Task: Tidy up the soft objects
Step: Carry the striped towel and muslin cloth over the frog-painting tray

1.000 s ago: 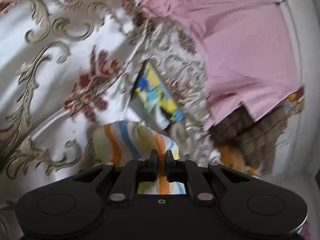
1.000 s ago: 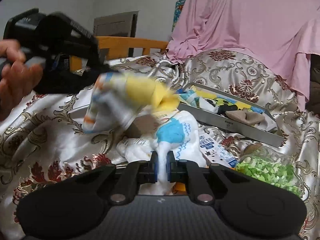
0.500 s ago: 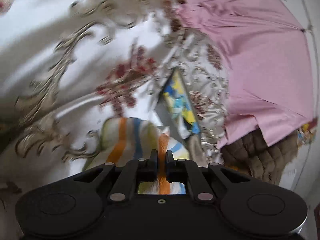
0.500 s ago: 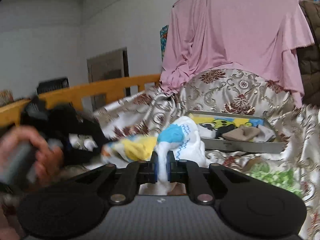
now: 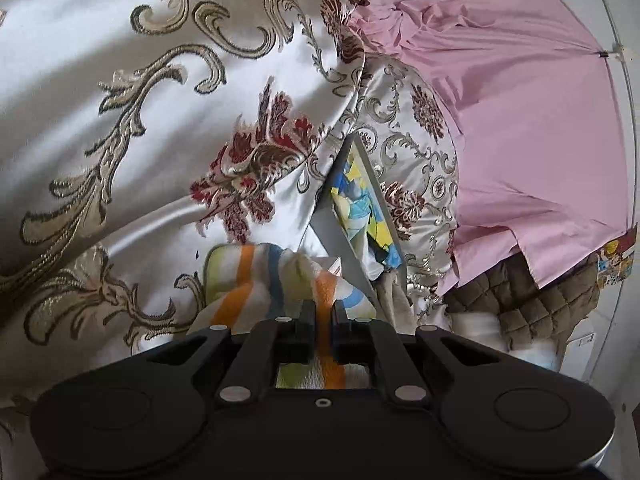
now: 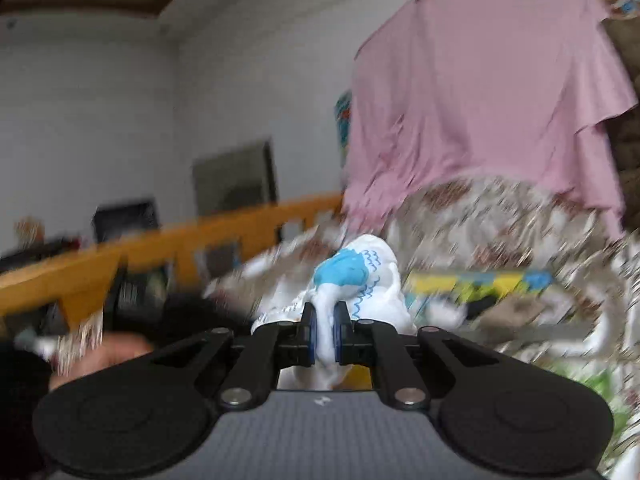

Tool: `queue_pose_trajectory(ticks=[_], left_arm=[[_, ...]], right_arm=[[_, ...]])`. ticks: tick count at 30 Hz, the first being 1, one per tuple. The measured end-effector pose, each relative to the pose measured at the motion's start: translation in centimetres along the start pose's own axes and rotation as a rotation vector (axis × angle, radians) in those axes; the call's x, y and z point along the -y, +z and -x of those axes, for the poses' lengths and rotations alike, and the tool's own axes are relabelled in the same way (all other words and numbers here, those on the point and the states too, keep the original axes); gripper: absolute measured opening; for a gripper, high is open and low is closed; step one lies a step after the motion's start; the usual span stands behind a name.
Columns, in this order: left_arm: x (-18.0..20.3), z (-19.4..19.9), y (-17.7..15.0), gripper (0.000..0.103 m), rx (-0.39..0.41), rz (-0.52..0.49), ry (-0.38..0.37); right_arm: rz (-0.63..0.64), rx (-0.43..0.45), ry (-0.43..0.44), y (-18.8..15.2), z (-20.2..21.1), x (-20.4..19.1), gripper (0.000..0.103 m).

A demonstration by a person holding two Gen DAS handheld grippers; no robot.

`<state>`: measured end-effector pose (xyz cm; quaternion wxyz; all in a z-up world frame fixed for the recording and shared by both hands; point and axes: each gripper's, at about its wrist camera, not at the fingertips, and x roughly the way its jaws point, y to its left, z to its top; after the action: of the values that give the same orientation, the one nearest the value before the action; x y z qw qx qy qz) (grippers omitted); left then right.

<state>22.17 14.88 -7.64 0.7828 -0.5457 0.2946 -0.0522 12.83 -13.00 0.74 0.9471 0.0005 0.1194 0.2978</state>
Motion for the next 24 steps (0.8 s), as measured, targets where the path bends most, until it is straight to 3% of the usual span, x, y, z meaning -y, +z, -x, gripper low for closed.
queue_pose_trajectory(ticks=[4, 7, 14, 20, 24], left_arm=[[0.5, 0.3, 0.4, 0.007, -0.003, 0.002, -0.012], [1.0, 0.7, 0.6, 0.007, -0.012, -0.006, -0.020], [2.9, 2.2, 0.7, 0.007, -0.028, -0.044, -0.043], [3.6, 3.4, 1.0, 0.007, -0.032, -0.046, -0.066], [3.0, 2.5, 0.9, 0.008, -0.074, -0.086, -0.012]], right_arm=[[0.112, -0.179, -0.025, -2.7, -4.1, -1.8, 0.009], [0.102, -0.253, -0.060, -3.7, -5.7, -1.7, 0.009], [0.065, -0.333, -0.110, -5.5, -7.2, -0.7, 0.009], [0.076, -0.348, -0.112, -6.0, -7.2, -0.8, 0.009], [0.064, -0.349, -0.117, -5.9, -6.9, -0.5, 0.009]])
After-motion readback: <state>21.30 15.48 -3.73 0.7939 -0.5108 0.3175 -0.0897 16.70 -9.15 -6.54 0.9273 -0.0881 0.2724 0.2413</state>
